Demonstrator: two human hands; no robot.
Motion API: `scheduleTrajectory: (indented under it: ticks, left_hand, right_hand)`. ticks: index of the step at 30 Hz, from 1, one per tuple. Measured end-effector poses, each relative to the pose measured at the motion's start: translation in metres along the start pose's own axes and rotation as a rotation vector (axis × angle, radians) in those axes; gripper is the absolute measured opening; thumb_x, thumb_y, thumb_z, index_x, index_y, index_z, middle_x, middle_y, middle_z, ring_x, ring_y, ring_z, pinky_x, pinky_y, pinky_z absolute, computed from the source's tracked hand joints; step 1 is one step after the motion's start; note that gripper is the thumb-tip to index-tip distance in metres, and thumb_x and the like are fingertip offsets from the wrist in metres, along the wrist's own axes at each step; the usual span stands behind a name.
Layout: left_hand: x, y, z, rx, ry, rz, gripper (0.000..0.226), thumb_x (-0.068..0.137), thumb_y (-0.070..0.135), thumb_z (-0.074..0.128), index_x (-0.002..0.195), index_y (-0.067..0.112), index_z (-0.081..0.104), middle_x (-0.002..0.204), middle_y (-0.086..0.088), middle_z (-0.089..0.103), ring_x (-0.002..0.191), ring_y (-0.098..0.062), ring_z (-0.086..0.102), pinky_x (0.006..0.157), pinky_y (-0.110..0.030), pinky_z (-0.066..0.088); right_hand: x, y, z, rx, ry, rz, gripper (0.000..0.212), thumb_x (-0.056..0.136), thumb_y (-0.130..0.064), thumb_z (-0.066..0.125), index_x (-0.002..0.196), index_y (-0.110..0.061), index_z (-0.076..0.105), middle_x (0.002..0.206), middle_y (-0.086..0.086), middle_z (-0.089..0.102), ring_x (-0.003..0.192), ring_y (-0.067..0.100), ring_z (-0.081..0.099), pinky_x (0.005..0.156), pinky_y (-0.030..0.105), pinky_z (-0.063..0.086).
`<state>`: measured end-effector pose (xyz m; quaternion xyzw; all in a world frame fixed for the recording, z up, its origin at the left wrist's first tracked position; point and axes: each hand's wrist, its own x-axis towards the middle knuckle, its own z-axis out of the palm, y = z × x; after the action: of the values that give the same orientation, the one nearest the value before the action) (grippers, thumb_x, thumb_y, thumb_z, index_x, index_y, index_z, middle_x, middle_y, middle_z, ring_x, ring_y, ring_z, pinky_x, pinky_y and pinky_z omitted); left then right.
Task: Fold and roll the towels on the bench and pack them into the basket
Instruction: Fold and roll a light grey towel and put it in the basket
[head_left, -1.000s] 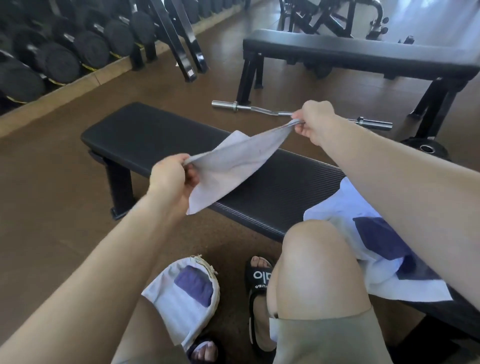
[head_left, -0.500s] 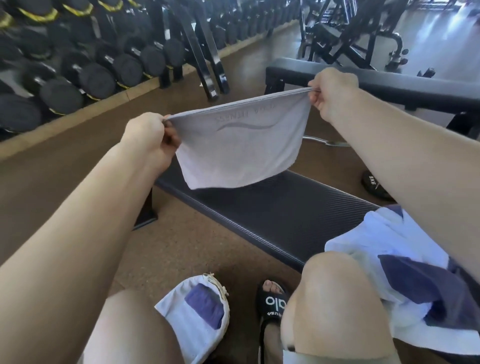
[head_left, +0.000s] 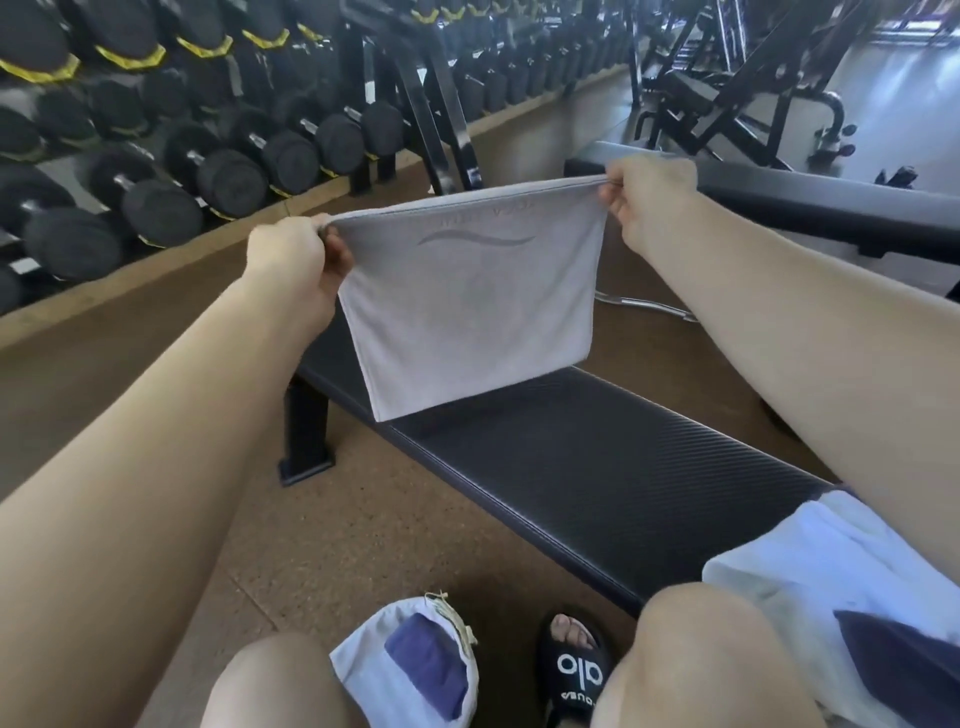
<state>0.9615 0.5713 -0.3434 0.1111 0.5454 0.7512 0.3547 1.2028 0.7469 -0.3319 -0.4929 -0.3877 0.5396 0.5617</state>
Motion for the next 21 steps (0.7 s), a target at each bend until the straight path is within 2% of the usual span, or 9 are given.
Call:
scheduleTrajectory:
  ticks: [2,3,6,9,12,17,21]
  left_hand:
    - [0.0,0.01,0.003,-0.033,0.006,0.059,0.031,0.098,-0.001,0.039,0.074,0.012,0.055,0.056,0.004,0.045,0.042,-0.005,0.041,0.046,-0.014,0.037]
    - [-0.003,0.01,0.004,-0.024,0.023,0.1,0.032,0.097,-0.001,0.041,0.073,0.012,0.058,0.052,0.004,0.046,0.042,-0.005,0.041,0.047,-0.015,0.038]
    - [-0.029,-0.018,-0.001,0.143,0.048,0.183,0.029,0.093,0.001,0.049,0.07,0.013,0.062,0.046,0.006,0.048,0.042,-0.006,0.043,0.048,-0.021,0.039]
    - [-0.069,-0.095,-0.025,0.206,0.029,0.031,0.026,0.094,0.003,0.053,0.069,0.012,0.057,0.048,0.004,0.046,0.043,-0.01,0.042,0.046,-0.023,0.038]
    - [-0.119,-0.189,-0.055,0.358,0.007,-0.164,0.022,0.095,0.004,0.052,0.076,0.007,0.062,0.053,0.0,0.051,0.046,-0.014,0.044,0.044,-0.024,0.042]
    - [-0.185,-0.282,-0.079,0.542,-0.122,-0.361,0.028,0.1,0.001,0.04,0.099,0.006,0.067,0.066,-0.004,0.061,0.054,-0.013,0.054,0.057,-0.03,0.053]
    - [-0.201,-0.296,-0.078,0.588,-0.187,-0.361,0.026,0.099,-0.001,0.041,0.097,0.008,0.066,0.069,-0.008,0.062,0.052,-0.012,0.056,0.055,-0.028,0.053]
  right_hand:
    - [0.0,-0.006,0.005,0.052,-0.02,-0.035,0.019,0.081,0.01,0.058,0.071,-0.006,0.052,0.049,0.002,0.053,0.05,0.015,0.047,0.058,0.023,0.045]
    - [-0.001,-0.006,0.004,0.049,-0.022,-0.039,0.018,0.081,0.01,0.058,0.073,-0.005,0.053,0.05,0.003,0.053,0.049,0.014,0.047,0.057,0.022,0.045]
    - [0.003,0.014,-0.012,-0.01,0.019,0.005,0.01,0.081,0.006,0.061,0.084,-0.002,0.057,0.071,0.011,0.058,0.051,0.015,0.051,0.052,0.021,0.044]
    - [0.015,0.065,-0.055,-0.176,0.099,0.147,0.019,0.081,0.004,0.061,0.1,0.002,0.063,0.079,0.013,0.06,0.056,0.016,0.053,0.049,0.021,0.042]
    - [0.014,0.134,-0.122,-0.34,0.142,0.285,0.024,0.076,0.005,0.064,0.1,0.002,0.065,0.083,0.015,0.06,0.053,0.016,0.052,0.044,0.02,0.042]
    - [0.017,0.208,-0.213,-0.628,0.23,0.341,0.034,0.066,-0.003,0.062,0.098,0.005,0.068,0.079,0.016,0.062,0.052,0.02,0.052,0.056,0.03,0.047]
    - [0.005,0.197,-0.223,-0.895,0.192,0.226,0.009,0.07,-0.004,0.057,0.074,-0.001,0.064,0.065,0.013,0.06,0.051,0.023,0.054,0.056,0.029,0.046]
